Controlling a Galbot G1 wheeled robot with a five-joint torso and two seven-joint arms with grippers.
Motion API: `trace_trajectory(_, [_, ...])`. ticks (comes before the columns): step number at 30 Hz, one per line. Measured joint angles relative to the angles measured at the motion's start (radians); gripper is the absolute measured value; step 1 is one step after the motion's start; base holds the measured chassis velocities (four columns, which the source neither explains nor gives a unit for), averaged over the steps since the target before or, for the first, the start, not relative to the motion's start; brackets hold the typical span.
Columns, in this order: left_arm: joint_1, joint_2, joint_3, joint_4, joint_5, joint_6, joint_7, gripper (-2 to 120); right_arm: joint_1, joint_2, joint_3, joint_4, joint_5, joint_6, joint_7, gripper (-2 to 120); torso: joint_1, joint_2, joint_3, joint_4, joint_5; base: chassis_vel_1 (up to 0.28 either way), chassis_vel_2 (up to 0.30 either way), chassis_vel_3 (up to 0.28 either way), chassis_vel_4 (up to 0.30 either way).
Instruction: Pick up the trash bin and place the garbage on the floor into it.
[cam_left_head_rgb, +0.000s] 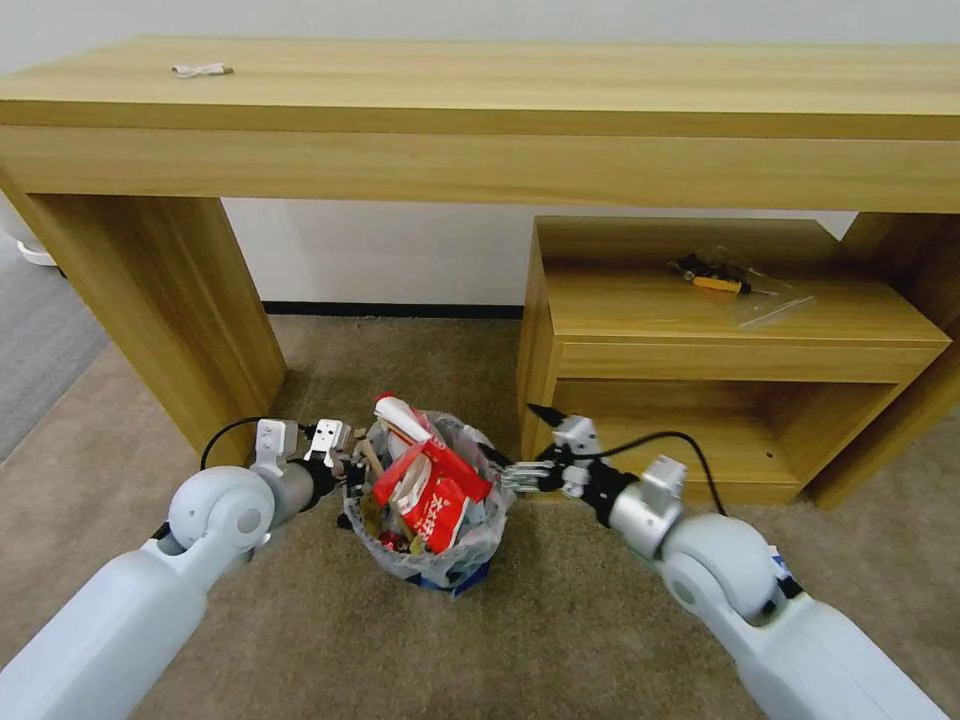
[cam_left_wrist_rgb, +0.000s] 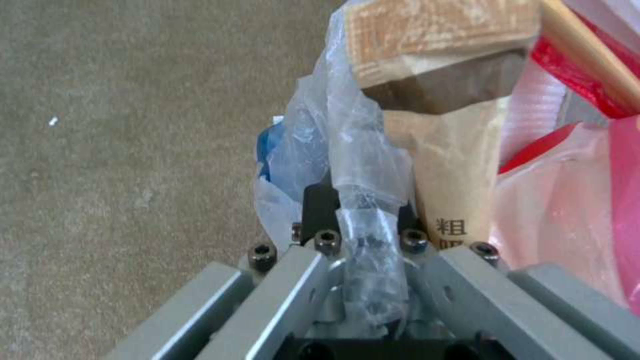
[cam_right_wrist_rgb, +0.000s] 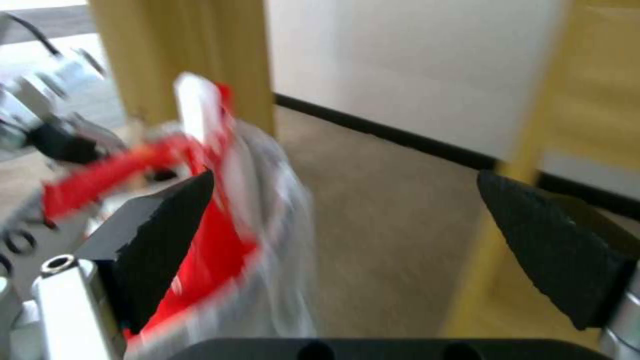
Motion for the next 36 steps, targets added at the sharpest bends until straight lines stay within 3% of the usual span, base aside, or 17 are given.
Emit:
trace_trajectory(6, [0.004, -0.005, -0.002, -0.005, -0.005, 0.0, -0.001, 0, -0.178, 0.06, 0.182, 0.015, -0.083, 0.056, -0.029, 100, 0.0, 0.0, 0.0, 0.0005, -0.0001, 0.0, 0.0, 0.0, 0.0])
trace_trajectory(13, [0.004, -0.009, 0.001, -0.004, -0.004, 0.0, 0.0, 0, -0.264, 0.089, 0.312, -0.001, -0.088, 0.086, -0.077, 100, 0.0, 0.0, 0.0, 0.0004, -0.0003, 0.0, 0.0, 0.0, 0.0])
trace_trajectory(26, [0.008, -0.016, 0.006, -0.016, -0.001, 0.0, -0.001, 0, -0.257, 0.097, 0.348, -0.048, -0.079, 0.097, -0.082, 100, 0.0, 0.0, 0.0, 0.0007, -0.0003, -0.049, -0.066, 0.067, 0.059])
trace_trajectory(36, [0.023, -0.025, 0.004, -0.032, 0.003, 0.0, -0.003, 0, -0.269, 0.097, 0.365, -0.06, -0.078, 0.1, -0.081, 100, 0.0, 0.0, 0.0, 0.0003, -0.0003, -0.243, -0.243, 0.235, 0.238])
